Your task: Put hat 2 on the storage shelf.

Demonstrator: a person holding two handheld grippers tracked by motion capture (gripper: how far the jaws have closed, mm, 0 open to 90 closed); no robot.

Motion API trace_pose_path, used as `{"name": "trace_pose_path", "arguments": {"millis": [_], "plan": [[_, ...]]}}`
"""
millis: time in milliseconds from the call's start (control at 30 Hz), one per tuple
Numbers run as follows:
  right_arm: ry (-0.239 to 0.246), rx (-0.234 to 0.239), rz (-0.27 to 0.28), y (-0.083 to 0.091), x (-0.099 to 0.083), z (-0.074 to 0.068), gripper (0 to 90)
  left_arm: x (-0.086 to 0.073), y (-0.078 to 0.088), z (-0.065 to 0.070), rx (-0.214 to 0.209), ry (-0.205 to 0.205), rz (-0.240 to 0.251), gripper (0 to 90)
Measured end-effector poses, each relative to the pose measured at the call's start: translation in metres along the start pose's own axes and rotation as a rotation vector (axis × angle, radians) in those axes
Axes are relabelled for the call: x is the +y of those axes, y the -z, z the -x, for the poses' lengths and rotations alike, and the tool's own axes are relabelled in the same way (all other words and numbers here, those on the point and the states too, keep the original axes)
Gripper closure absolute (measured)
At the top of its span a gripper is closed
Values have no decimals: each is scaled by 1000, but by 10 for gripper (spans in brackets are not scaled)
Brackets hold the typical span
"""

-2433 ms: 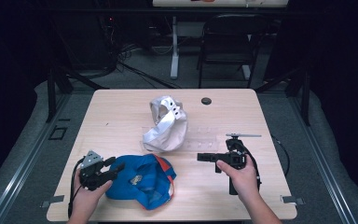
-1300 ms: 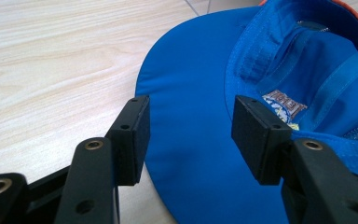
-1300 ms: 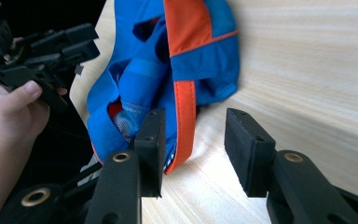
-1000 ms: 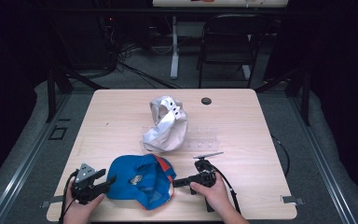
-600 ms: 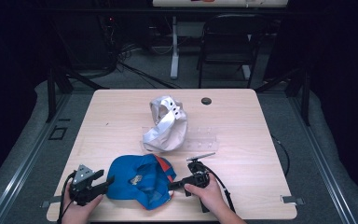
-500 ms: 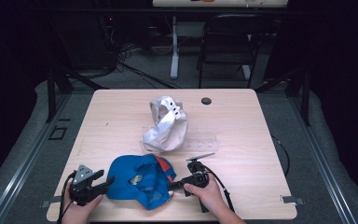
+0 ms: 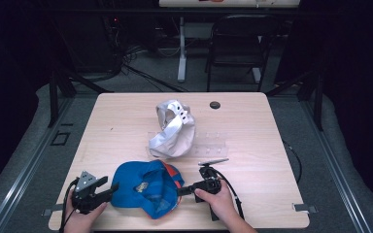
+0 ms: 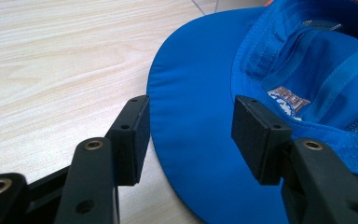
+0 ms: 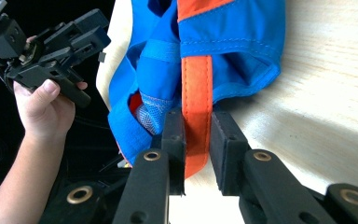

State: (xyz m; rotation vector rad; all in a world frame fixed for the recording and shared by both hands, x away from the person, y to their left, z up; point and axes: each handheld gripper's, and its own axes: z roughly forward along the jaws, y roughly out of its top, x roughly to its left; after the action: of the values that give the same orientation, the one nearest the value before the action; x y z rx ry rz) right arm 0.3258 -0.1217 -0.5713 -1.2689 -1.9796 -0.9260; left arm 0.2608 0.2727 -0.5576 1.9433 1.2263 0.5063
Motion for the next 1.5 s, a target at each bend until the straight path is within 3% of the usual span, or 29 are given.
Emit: {"name": "trace_pose_path", "arguments": {"millis": [33,67,100,133,467,500,567,633,667,700,933,1067,1233,1267,1300,1333,1367,1400,1433,1500], "plan": [[-17,-4,81,-4,-3,-2,774,0,0,0,0,2,2,476],[-17,-27,102,-4,-4,-4,774,0,0,0,0,2,3,476],[-26,-9,171,-6,-6,-5,774,0,0,0,0,-1,3,476],[-34,10,186,-5,-7,-5,774,0,0,0,0,-3,3,476],[-56,14,199,11,-10,-6,775,3,-3,2,-14,-8,-4,476],[-26,0,165,16,-9,-4,775,3,-4,2,-12,-7,7,476],[-61,12,206,18,-11,-5,775,4,-4,2,-17,-10,-2,476],[-71,80,239,18,-13,-3,775,5,-6,2,-18,-7,5,476],[-55,-28,191,27,-13,-4,776,7,-8,2,-23,-7,10,477],[-71,17,224,26,-15,-3,775,8,-8,2,-24,-6,8,477],[-95,2,250,44,-26,1,776,19,-21,8,-68,-35,9,478],[-123,29,280,59,-34,4,776,25,-30,13,-93,-49,12,478],[-153,104,326,76,-38,4,777,30,-36,16,-112,-66,3,478],[-152,85,313,80,-38,3,777,30,-38,17,-109,-69,9,478],[-162,110,328,81,-37,2,777,31,-38,17,-109,-66,5,478],[-215,141,391,79,-37,-3,777,32,-38,17,-112,-69,0,478],[-173,134,338,86,-35,-1,777,32,-39,17,-113,-69,10,478],[-175,117,327,89,-34,-3,778,32,-40,17,-114,-74,8,478],[-179,152,329,91,-32,-5,778,32,-40,17,-114,-74,10,478],[-185,170,330,94,-27,-11,778,32,-39,17,-113,-76,9,478]]}}
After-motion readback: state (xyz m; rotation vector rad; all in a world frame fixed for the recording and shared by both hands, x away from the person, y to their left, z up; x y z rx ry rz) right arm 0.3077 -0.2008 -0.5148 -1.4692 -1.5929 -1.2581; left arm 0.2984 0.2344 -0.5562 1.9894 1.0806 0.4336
